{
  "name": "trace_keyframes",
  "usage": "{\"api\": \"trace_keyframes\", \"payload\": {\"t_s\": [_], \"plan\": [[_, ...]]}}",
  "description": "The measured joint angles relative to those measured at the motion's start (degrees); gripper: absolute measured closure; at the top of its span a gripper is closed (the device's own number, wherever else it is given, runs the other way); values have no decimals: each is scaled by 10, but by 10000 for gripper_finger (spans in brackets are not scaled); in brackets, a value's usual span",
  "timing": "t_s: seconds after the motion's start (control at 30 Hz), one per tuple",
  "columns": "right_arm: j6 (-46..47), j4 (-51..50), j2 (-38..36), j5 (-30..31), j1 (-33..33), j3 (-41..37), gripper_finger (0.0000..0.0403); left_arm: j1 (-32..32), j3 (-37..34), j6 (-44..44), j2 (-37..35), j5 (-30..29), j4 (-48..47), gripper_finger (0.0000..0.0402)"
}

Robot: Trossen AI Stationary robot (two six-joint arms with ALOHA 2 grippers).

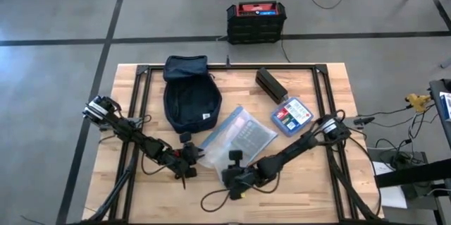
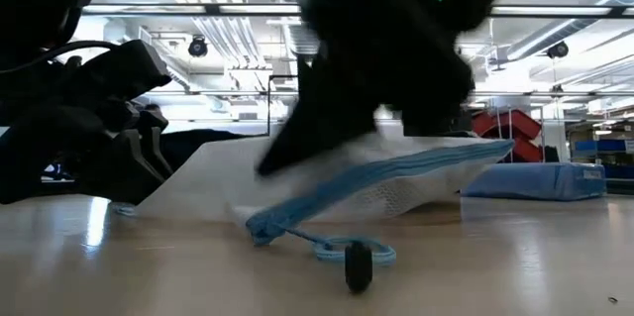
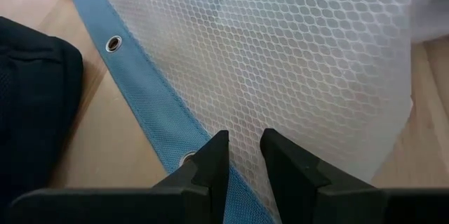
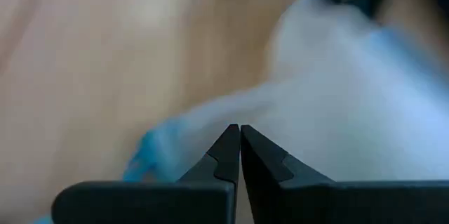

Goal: Unpack backpack
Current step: Open the blue zip bag

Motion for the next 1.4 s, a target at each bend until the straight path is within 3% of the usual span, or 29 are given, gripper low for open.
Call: {"api": "trace_keyframes", "payload": {"t_s": [0.13,0.4,0.6,0.77,0.87,0.97,1.1,1.2,1.4], "plan": [[23,-8,12,-74,5,3,403,-1,-1,-9,-1,2,-22,322],[45,-111,-38,-115,51,4,403,-1,0,-1,-4,4,-50,322],[45,-124,-86,-30,68,4,403,-1,-1,3,-31,0,-101,322],[56,-111,-79,-3,70,3,403,-7,5,37,-116,25,-158,322],[64,-81,-64,-4,72,2,403,-15,25,50,-176,19,-129,322],[64,-30,-45,-2,76,2,403,-41,28,86,-191,16,-40,322],[79,-6,-16,-1,79,2,403,-89,30,151,-162,14,88,322],[84,15,9,8,79,2,397,-117,30,156,-109,10,115,322],[85,62,27,33,78,2,327,-139,84,130,30,8,138,322]]}}
